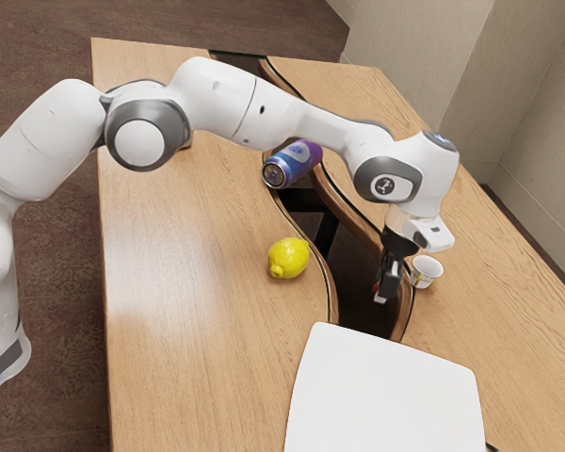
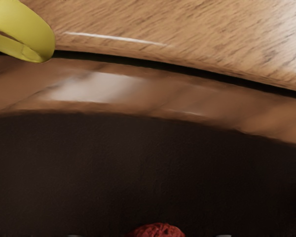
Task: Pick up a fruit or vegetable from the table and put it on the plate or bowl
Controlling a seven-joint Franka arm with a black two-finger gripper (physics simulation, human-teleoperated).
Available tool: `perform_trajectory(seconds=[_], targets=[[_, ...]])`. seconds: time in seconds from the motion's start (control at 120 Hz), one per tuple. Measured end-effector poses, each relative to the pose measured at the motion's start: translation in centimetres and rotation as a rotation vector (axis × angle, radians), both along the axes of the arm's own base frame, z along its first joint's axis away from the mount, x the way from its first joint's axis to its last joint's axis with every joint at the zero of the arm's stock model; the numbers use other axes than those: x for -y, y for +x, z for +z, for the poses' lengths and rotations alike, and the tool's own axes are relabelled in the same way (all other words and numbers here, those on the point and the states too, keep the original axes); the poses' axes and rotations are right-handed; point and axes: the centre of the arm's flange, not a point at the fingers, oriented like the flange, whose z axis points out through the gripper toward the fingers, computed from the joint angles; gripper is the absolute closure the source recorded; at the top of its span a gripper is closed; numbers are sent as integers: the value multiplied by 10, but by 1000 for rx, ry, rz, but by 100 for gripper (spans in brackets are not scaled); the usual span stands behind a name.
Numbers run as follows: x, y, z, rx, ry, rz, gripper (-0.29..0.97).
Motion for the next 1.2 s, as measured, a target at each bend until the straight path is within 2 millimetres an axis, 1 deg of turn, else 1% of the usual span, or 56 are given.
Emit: perform_trajectory(seconds=[0.092,0.142,0.242,0.275,0.342,0.358,0.4,0.433,0.492,0.542,0.592,0.75,0.783,0.825,0.858,0.917,0.975,1.058,1.092,1.108,1.125,1.142,1.175,1.2], targets=[[0,0,0,3,7,0,50],[0,0,1,4,10,-1,52],[4,0,12,24,23,-7,53],[5,0,20,35,30,-11,54],[15,-3,50,69,50,-27,54],[21,-5,59,79,55,-37,54],[44,-11,81,102,65,-78,53],[72,-20,96,112,71,-128,53],[119,-41,114,122,85,-218,53],[149,-56,123,127,105,-274,53],[174,-70,123,126,133,-322,53],[231,-103,101,111,215,-435,54],[238,-106,97,114,228,-447,54],[242,-108,94,118,245,-449,53],[243,-108,92,122,260,-446,50],[242,-107,91,128,280,-437,33],[240,-106,91,132,294,-426,22],[237,-104,92,139,308,-409,12],[229,-102,102,157,327,-387,9],[219,-99,110,171,349,-363,8],[203,-93,117,180,376,-325,7],[180,-85,126,186,408,-273,6],[114,-68,145,186,466,-137,5],[62,-60,159,178,490,-38,4]])
